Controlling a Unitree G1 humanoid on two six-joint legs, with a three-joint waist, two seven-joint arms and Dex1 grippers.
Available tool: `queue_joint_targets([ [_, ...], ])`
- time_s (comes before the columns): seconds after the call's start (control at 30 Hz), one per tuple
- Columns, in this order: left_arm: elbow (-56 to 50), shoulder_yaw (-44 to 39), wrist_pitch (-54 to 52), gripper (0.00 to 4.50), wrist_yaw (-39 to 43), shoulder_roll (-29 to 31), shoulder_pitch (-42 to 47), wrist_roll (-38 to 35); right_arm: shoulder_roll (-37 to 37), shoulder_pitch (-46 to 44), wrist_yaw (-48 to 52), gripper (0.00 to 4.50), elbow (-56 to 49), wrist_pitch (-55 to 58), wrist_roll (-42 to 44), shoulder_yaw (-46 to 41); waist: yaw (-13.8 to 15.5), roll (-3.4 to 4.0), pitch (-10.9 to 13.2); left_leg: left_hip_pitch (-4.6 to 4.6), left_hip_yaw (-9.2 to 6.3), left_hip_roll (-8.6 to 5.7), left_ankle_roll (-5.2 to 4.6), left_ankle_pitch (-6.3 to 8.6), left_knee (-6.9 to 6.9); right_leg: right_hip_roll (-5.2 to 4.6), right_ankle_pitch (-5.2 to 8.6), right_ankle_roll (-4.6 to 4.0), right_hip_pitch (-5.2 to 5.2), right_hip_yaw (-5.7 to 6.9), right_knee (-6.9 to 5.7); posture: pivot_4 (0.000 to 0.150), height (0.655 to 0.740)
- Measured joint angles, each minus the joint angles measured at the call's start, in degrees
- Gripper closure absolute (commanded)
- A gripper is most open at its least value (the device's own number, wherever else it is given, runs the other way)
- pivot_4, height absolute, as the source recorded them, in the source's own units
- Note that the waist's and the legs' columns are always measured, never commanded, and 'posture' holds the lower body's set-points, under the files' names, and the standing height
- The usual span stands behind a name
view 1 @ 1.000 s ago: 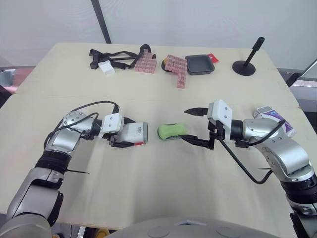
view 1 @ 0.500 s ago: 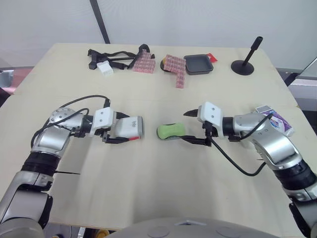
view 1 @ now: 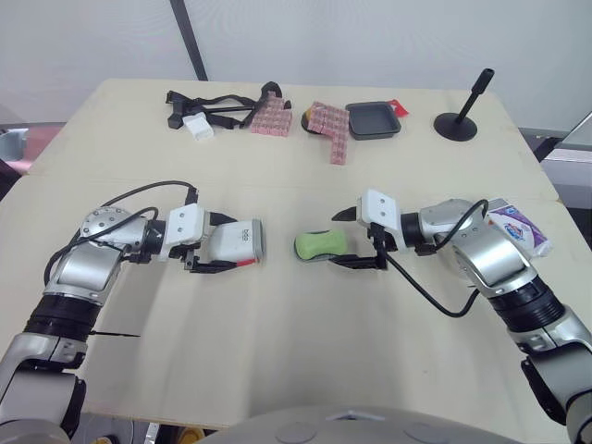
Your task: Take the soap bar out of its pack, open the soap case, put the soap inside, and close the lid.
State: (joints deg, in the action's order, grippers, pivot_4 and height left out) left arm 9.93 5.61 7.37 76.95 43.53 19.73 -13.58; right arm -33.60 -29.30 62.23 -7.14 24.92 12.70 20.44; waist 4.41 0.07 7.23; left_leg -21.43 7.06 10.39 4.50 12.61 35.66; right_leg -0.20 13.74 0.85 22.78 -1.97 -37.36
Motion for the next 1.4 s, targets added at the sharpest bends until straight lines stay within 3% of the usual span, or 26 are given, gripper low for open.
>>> queue_joint_targets([
  [1.2, -4.26, -0.16, -1.83, 1.01, -4.01, 0.03, -4.09, 0.05, 6.62, -4.66, 2.12, 0.0, 15.24, -5.92, -8.41, 4.33, -0.1, 0.0, 0.0, -0.01, 0.0, 0.01, -0.01, -0.01, 0.01, 0.0, 0.0, -0.02, 0.02, 0.02, -0.02, 0.15, 0.74],
  [1.4, -4.22, -0.16, -1.76, 1.01, -4.06, 0.03, -4.08, 0.2, 6.56, -4.66, 2.73, 1.8, 14.98, -6.59, -8.98, 4.4, -0.13, -0.01, -0.01, 0.01, 0.01, 0.01, -0.01, -0.01, 0.02, 0.0, 0.0, -0.02, 0.01, 0.01, -0.03, 0.15, 0.74],
])
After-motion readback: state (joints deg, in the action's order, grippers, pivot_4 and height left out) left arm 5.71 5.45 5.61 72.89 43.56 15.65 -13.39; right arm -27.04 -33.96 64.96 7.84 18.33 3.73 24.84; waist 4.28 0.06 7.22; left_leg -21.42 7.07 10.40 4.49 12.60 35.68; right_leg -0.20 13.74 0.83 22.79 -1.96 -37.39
